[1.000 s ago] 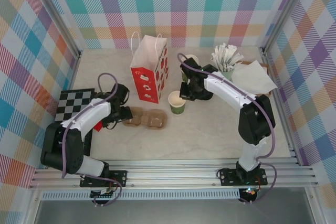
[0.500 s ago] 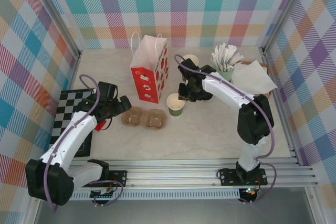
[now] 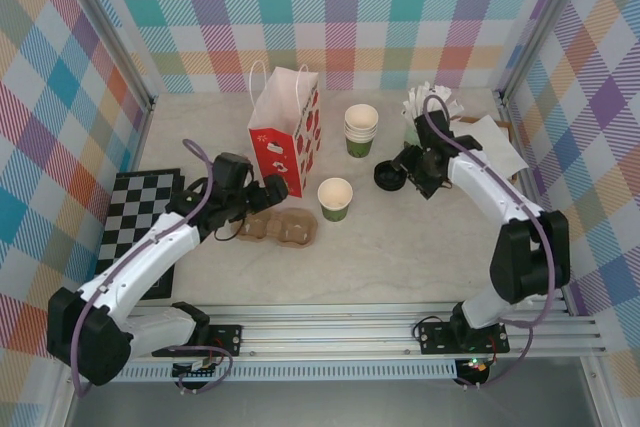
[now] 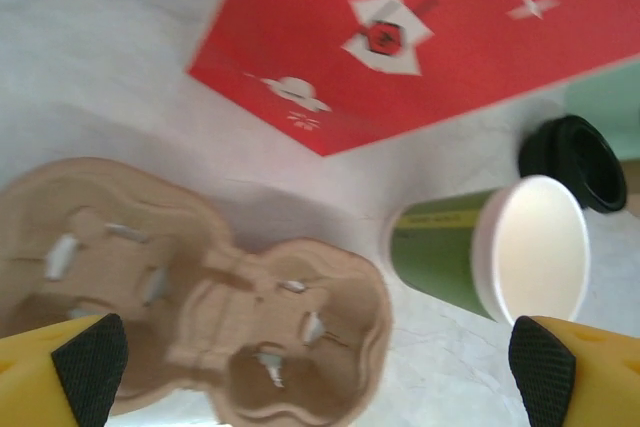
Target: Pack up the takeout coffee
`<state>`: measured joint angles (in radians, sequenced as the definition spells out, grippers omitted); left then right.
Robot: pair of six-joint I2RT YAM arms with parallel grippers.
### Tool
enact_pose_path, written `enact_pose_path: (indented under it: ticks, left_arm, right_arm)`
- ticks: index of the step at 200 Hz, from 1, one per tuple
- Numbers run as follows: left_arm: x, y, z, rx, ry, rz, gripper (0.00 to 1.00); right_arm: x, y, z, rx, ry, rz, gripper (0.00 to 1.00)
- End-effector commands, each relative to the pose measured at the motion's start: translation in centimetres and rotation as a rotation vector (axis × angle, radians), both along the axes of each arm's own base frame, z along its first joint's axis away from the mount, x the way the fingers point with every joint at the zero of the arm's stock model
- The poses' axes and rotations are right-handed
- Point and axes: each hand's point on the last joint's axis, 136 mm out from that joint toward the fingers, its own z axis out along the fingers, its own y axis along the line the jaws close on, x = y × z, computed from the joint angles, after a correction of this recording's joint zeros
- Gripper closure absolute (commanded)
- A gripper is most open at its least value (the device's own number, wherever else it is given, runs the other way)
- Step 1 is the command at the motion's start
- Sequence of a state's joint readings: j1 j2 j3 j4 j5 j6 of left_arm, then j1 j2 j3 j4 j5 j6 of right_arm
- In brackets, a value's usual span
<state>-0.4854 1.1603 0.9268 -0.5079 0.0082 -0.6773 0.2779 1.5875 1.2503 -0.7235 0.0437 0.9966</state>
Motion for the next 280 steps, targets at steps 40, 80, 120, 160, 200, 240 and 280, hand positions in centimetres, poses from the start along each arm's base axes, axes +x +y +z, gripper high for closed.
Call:
enact_pose_path:
  ticks: [40,80,120,160,200,240,280]
  left_arm:
    - [0.8,-0.5,-1.4,-0.014,0.012,0.051,0.00]
    - [0.6,0.0,-2.2,0.034,0.034,0.051,0.00]
    - [0.5,0.2,-2.7,0.052,0.051,0.052,0.00]
    - [0.4,0.5,-3.2,0.072,0.071,0.056,0.00]
    - [0.5,0.6,-3.2,0.083,0.072,0.060,0.00]
    - [0.5,0.6,-3.3,0.088,0.078,0.063,0.00]
    - [0.3,0.5,-2.6,0.080,0.052,0.038,0.00]
  right_arm:
    - [2.7,0.4,-4.3,0.059,0.043,-0.275,0.39]
    - [3.5,0.9,-5.8,0.071,0.074,-0.303,0.46]
    - [3.3,1.1,-7.6,0.089,0.111,-0.340,0.51]
    - [3.6,1.1,-7.8,0.092,0.103,-0.352,0.68]
    - [3.1,0.6,-6.7,0.081,0.077,-0.353,0.83]
    - [2.5,0.3,-6.3,0.077,0.062,-0.351,0.91]
    - [2.6,0.1,-4.7,0.066,-0.005,-0.298,0.97]
